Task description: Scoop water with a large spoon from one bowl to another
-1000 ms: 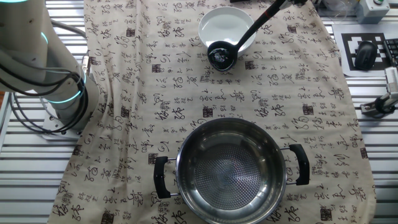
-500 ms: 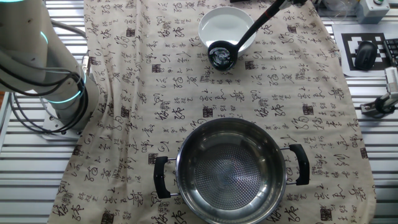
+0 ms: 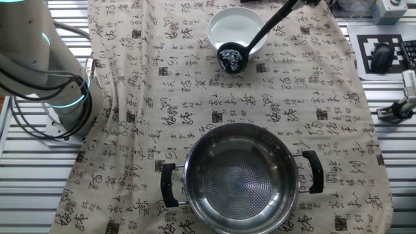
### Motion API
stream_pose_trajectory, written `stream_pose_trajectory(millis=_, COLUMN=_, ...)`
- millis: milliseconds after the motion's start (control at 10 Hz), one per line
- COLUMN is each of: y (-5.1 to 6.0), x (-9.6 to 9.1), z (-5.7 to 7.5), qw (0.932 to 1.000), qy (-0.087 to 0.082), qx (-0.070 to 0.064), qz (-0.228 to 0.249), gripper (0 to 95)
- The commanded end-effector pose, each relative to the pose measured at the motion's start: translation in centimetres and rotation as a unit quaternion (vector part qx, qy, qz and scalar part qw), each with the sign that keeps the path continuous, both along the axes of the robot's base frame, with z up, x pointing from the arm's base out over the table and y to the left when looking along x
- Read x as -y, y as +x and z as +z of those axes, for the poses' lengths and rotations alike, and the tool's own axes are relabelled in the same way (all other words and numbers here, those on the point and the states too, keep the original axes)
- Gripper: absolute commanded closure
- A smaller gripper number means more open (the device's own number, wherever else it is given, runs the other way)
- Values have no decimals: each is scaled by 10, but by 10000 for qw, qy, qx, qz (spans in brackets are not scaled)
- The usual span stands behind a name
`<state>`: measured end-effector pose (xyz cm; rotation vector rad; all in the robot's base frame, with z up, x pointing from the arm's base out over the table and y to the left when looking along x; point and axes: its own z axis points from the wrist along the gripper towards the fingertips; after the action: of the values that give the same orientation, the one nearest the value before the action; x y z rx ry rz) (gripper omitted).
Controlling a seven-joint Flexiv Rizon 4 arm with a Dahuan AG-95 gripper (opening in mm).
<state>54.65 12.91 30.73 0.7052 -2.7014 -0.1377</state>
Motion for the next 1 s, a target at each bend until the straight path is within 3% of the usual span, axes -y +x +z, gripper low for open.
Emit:
stream_pose_trajectory(millis=100, y=0, x=0, z=0, qw=10000, qy=-1, qx=-8, qz=-4, gripper=950)
stream_pose_trajectory(millis=1000, y=0, x=7, z=0, qw=9999, qy=-91, qx=-67, qz=112, gripper=950)
